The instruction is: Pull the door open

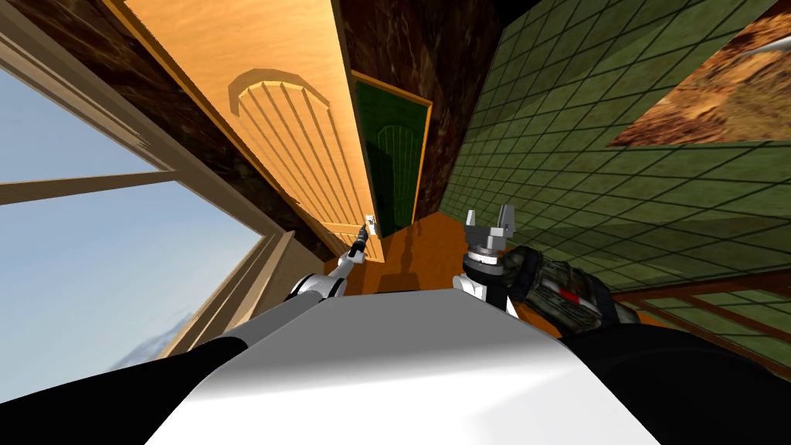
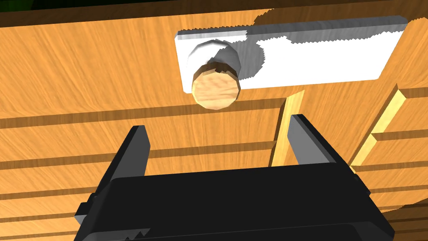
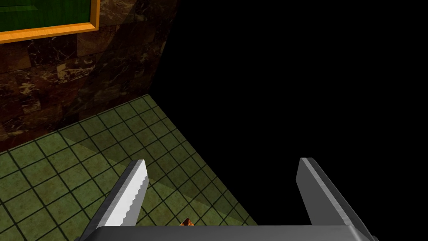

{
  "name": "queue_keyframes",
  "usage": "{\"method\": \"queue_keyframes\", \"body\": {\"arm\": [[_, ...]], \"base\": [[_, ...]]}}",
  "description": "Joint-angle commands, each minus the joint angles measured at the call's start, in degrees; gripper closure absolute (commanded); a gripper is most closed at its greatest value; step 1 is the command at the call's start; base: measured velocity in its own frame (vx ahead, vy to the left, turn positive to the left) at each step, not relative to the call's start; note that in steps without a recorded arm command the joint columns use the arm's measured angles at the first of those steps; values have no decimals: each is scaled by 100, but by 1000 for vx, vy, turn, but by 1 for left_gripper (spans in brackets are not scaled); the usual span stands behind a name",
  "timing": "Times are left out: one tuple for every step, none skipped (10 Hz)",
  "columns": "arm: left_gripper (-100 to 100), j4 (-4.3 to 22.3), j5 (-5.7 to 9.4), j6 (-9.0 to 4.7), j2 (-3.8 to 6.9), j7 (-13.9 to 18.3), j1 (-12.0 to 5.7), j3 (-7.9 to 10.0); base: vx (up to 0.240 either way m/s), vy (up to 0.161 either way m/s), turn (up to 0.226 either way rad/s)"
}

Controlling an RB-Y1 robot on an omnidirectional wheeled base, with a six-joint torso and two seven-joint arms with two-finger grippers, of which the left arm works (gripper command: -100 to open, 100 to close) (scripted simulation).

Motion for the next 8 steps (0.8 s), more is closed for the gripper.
{"method": "queue_keyframes", "body": {"arm": [[-100, -79, -58, 23, -30, 77, 30, -113], [-100, -94, -94, 27, -52, 126, 26, -184], [-100, -106, -123, 30, -69, 165, 22, -240], [-100, -121, -158, 34, -90, 212, 17, -309], [-100, -121, -158, 34, -90, 212, 17, -309], [-100, 11, -149, -50, -95, 205, -40, -293], [-100, 3, -125, -84, 53, 304, 22, -267], [-100, 3, -125, -84, 53, 304, 22, -267]], "base": [[-87, 152, -75], [-113, 174, -91], [-118, 173, -93], [-99, 200, -74], [-70, 142, -31], [-28, 49, -3], [121, -34, -153], [188, -56, -73]]}}
